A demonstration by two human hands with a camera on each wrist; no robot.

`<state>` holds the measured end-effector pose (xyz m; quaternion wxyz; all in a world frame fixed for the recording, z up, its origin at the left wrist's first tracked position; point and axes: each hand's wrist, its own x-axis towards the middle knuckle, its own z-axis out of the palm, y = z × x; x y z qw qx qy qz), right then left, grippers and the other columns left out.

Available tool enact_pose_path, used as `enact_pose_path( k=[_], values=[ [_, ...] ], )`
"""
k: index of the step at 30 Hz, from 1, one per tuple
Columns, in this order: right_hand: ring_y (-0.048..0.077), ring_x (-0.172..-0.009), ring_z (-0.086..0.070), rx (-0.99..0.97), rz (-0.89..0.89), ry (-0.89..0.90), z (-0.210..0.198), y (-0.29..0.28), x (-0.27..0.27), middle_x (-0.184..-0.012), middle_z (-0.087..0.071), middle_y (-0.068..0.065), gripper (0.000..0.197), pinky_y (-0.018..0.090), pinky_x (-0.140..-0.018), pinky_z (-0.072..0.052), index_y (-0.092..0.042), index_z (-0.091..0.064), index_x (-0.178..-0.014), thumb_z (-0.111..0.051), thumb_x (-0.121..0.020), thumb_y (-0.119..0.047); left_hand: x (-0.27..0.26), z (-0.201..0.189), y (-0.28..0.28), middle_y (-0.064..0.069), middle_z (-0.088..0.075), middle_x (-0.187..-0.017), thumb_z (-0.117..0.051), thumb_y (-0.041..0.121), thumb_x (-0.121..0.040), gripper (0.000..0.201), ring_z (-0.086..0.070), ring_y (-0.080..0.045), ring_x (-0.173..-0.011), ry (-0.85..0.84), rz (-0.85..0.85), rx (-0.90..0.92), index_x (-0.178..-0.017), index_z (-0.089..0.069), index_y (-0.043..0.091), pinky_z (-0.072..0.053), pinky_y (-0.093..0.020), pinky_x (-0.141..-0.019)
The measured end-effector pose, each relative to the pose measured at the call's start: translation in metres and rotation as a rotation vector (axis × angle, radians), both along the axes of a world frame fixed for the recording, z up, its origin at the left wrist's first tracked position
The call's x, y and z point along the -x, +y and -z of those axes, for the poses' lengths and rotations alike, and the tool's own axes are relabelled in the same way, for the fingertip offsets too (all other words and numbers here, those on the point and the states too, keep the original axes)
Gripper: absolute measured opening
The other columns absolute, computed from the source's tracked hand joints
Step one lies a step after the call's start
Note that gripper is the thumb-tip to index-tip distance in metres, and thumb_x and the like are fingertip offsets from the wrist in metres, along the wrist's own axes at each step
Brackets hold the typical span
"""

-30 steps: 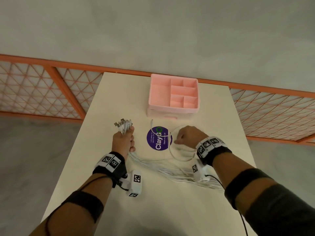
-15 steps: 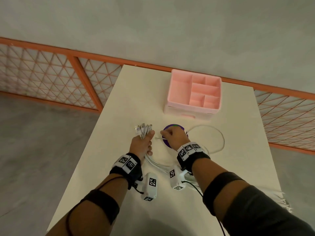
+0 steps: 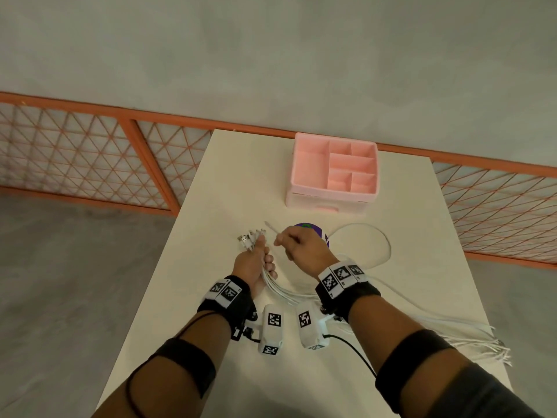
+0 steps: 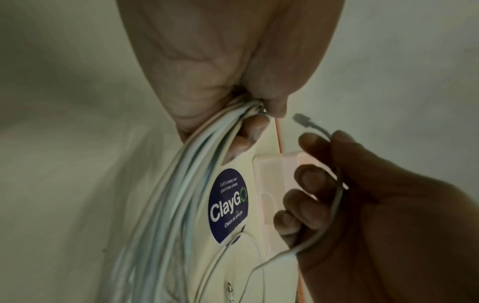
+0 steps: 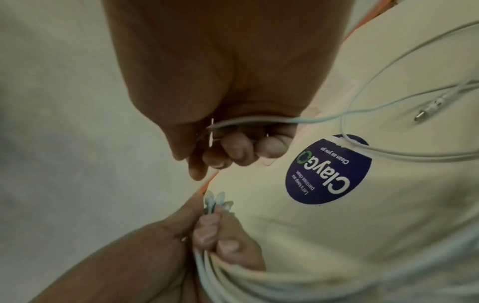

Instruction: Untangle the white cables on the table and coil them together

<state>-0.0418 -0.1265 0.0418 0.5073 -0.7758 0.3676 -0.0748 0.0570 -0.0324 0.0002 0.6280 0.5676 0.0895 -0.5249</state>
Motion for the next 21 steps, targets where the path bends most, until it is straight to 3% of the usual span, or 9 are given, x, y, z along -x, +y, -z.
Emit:
enact_pose_path(
  k=[3, 5, 7, 10, 14, 19, 21],
  values=[
    [0.007, -0.053, -0.053, -0.035, -0.075, -0.02, -0.005, 0.016, -0.001, -0.058, -0.057, -0.004, 0.026, 0.021, -0.061, -0.044, -0.004, -0.061, -0.08, -0.05, -0.1, -0.017, 0.004, -0.007, 0.002, -0.008, -0.05, -0.063, -0.052, 0.047, -0.099, 0.041, -0.047, -0.017, -0.051, 0.02, -0.03, 0.062, -0.088, -0.058, 0.008, -0.04, -0.031, -0.053],
    [0.013, -0.062, -0.059, 0.035, -0.138, 0.014, 0.002, 0.025, -0.001, -0.065, -0.063, 0.001, 0.028, 0.028, -0.068, -0.049, -0.013, -0.058, -0.073, -0.049, -0.099, -0.02, 0.006, -0.009, 0.004, -0.019, -0.058, -0.086, -0.052, 0.047, -0.099, 0.047, -0.057, -0.028, -0.074, -0.01, -0.043, 0.081, -0.098, -0.063, 0.001, -0.047, -0.037, -0.063],
    [0.017, -0.069, -0.061, 0.102, -0.151, 0.056, 0.009, 0.029, 0.0, -0.069, -0.064, 0.001, 0.031, 0.036, -0.073, -0.05, -0.023, -0.056, -0.068, -0.049, -0.097, -0.026, 0.008, -0.011, 0.006, -0.018, -0.063, -0.094, -0.053, 0.047, -0.098, 0.049, -0.062, -0.029, -0.086, -0.025, -0.046, 0.091, -0.103, -0.066, 0.0, -0.052, -0.037, -0.072],
    [0.016, -0.064, -0.057, 0.153, -0.15, 0.112, 0.012, 0.034, 0.005, -0.062, -0.057, -0.004, 0.034, 0.035, -0.066, -0.047, -0.027, -0.051, -0.062, -0.048, -0.096, -0.03, 0.011, -0.016, 0.008, -0.007, -0.065, -0.08, -0.056, 0.042, -0.098, 0.038, -0.065, -0.019, -0.075, -0.03, -0.056, 0.125, -0.093, -0.065, 0.005, -0.056, -0.031, -0.071],
    [0.014, -0.058, -0.052, 0.218, -0.178, 0.111, 0.008, 0.037, 0.015, -0.059, -0.052, -0.003, 0.034, 0.035, -0.061, -0.044, -0.022, -0.053, -0.068, -0.049, -0.098, -0.037, 0.018, -0.021, 0.01, -0.006, -0.061, -0.072, -0.058, 0.03, -0.099, 0.029, -0.062, -0.017, -0.065, -0.139, -0.046, 0.119, -0.08, -0.062, 0.007, -0.054, -0.029, -0.064],
    [0.018, -0.068, -0.056, 0.2, -0.218, 0.125, 0.01, 0.022, 0.053, -0.073, -0.061, 0.003, 0.03, 0.035, -0.065, -0.045, -0.017, -0.054, -0.079, -0.049, -0.1, -0.037, 0.016, -0.028, 0.007, -0.001, -0.05, -0.056, -0.052, 0.039, -0.101, 0.035, -0.056, -0.019, -0.054, 0.0, -0.219, 0.255, -0.079, -0.051, 0.012, -0.057, -0.041, -0.071],
    [0.02, -0.073, -0.059, 0.208, -0.203, 0.161, 0.011, 0.006, 0.079, -0.078, -0.065, 0.004, 0.025, 0.035, -0.068, -0.046, -0.019, -0.056, -0.079, -0.051, -0.099, -0.033, 0.013, -0.032, 0.008, 0.003, -0.039, -0.049, -0.049, 0.043, -0.101, 0.038, -0.044, -0.014, -0.043, 0.028, -0.267, 0.294, -0.077, -0.049, 0.014, -0.056, -0.04, -0.065]
  ],
)
